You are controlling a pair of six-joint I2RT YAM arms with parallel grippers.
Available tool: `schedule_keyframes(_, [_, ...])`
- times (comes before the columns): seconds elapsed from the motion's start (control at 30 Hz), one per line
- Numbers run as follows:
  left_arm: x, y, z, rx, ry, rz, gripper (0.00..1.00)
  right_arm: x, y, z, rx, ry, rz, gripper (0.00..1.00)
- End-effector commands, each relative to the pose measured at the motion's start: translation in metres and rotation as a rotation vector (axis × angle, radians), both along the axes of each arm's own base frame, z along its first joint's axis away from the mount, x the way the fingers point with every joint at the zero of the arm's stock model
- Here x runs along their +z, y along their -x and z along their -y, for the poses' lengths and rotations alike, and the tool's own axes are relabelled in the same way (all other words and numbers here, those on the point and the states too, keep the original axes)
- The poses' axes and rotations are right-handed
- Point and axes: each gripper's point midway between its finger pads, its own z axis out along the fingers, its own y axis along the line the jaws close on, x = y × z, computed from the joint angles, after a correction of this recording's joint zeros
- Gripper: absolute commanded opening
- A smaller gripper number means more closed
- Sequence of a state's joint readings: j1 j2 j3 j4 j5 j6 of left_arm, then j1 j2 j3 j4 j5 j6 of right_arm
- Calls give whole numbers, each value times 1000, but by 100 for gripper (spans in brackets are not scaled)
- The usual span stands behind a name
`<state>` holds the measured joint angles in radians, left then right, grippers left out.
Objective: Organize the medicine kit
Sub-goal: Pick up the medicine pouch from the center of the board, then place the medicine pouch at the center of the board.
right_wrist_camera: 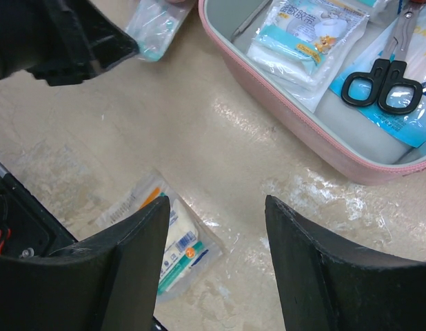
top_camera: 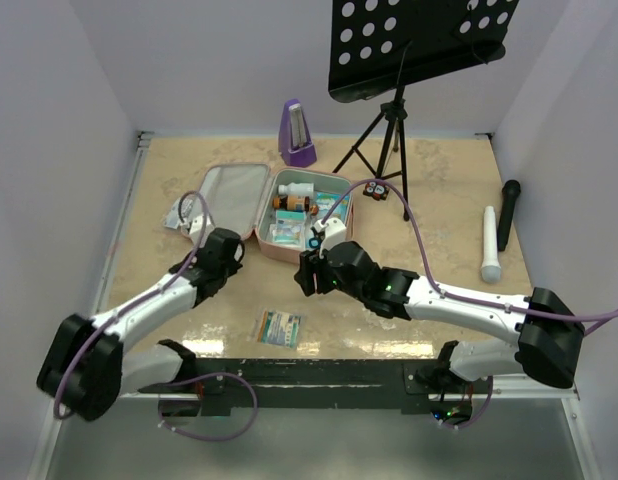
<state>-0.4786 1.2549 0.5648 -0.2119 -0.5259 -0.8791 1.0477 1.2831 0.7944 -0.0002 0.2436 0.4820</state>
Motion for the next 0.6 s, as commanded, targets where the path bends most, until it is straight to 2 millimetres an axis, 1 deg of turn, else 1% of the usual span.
schedule_keyframes(0.0, [39, 18, 14, -109, 106, 74, 0, 23, -6, -2, -16, -29, 27, 62])
schedule_keyframes(0.07, [65, 28, 30, -228, 177, 132, 0, 27, -7, 1, -25, -27, 36, 62])
schedule_keyframes(0.13, [83, 40, 50, -380, 238, 180, 0, 32, -8, 4, -38, -21, 46, 61])
schedule_keyframes(0.17, [88, 47, 63, -466, 273, 193, 0, 35, -10, 7, -48, -16, 53, 61])
schedule_keyframes(0.27, [86, 69, 88, -630, 315, 143, 0, 51, -15, 16, -89, -19, 94, 62])
schedule_keyframes(0.37, [85, 90, 115, -767, 316, 110, 0, 63, -17, 23, -114, -26, 116, 62])
schedule_keyframes(0.47, [91, 107, 135, -881, 315, 81, 0, 67, -16, 27, -127, -30, 112, 62])
schedule_keyframes(0.57, [99, 125, 153, -993, 337, 50, 0, 65, -16, 30, -138, -25, 107, 62])
